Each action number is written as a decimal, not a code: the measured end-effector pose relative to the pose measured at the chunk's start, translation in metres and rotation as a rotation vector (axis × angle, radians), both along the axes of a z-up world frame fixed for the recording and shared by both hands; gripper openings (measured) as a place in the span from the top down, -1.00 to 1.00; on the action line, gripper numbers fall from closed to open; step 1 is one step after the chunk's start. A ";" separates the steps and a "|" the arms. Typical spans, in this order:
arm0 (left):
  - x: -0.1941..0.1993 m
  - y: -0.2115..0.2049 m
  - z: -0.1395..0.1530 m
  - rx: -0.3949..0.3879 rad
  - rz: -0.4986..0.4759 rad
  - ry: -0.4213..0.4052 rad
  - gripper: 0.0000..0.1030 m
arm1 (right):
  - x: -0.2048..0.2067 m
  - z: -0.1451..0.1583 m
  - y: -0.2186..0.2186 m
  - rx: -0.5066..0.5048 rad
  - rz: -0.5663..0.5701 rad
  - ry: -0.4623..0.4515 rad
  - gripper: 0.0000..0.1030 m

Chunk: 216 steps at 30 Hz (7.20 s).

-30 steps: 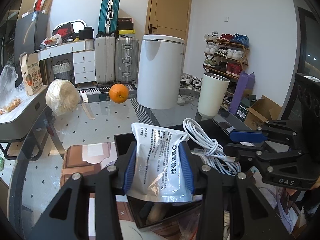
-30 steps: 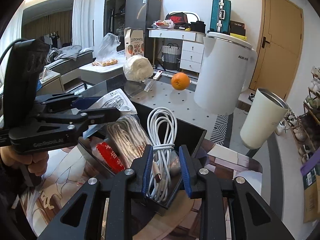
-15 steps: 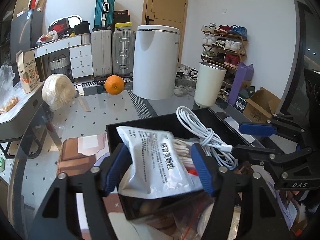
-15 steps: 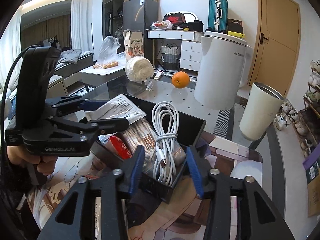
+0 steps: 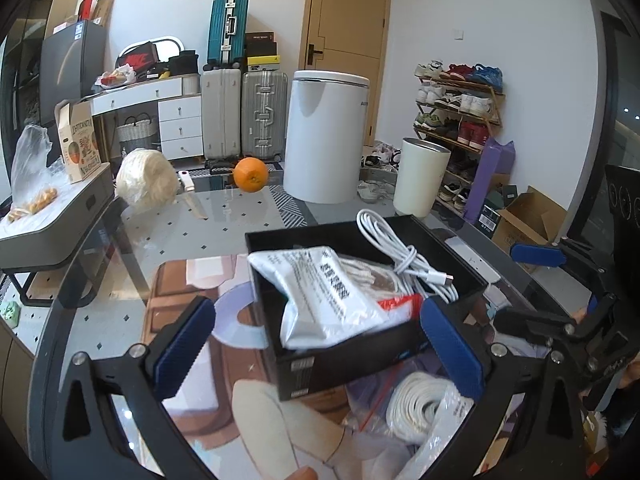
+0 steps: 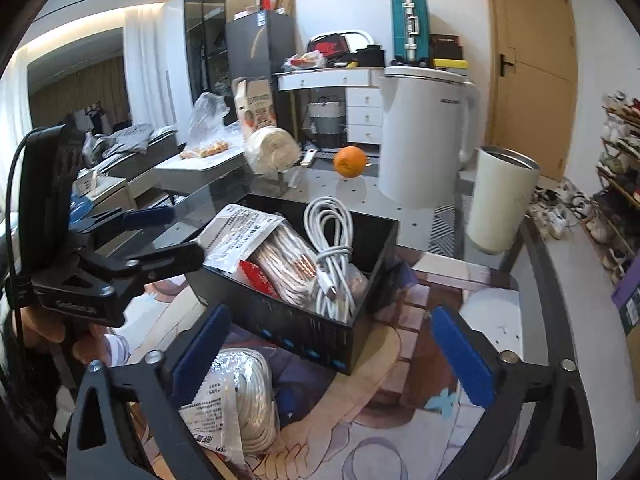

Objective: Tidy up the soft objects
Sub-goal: 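Move the left tool to the second white sachet while the right reaches the bagged white rope, then hold the sachet in the left tool while the right closes on the bagged white rope, then carry the sachet with the left tool while the right carries the rope bag to the box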

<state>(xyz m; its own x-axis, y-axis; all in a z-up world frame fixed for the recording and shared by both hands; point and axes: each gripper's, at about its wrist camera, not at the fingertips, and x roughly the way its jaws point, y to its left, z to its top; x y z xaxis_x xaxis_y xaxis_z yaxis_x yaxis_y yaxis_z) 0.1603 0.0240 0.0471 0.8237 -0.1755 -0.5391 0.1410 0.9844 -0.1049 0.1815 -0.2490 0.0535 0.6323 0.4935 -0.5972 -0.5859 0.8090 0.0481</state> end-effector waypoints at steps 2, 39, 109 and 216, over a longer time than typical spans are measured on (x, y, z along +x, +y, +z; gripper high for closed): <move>-0.006 0.000 -0.002 0.013 0.010 0.005 -1.00 | -0.003 -0.003 -0.001 -0.015 -0.009 0.016 -0.99; -0.057 -0.057 -0.041 0.096 -0.295 0.172 -1.00 | -0.046 -0.036 -0.031 -0.092 -0.080 0.107 -0.99; -0.071 0.003 -0.041 0.125 0.038 0.105 -0.03 | -0.033 -0.064 0.048 -0.141 0.138 0.241 -0.99; 0.041 -0.012 0.002 0.139 0.032 0.048 -0.09 | 0.023 0.018 0.020 -0.049 0.042 -0.069 0.20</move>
<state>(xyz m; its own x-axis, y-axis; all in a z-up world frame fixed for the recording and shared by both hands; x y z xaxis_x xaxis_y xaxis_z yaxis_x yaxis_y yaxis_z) 0.2012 0.0119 0.0489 0.8004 -0.0703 -0.5954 0.1075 0.9938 0.0271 0.2048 -0.2290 0.0711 0.6524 0.4915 -0.5768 -0.6196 0.7842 -0.0326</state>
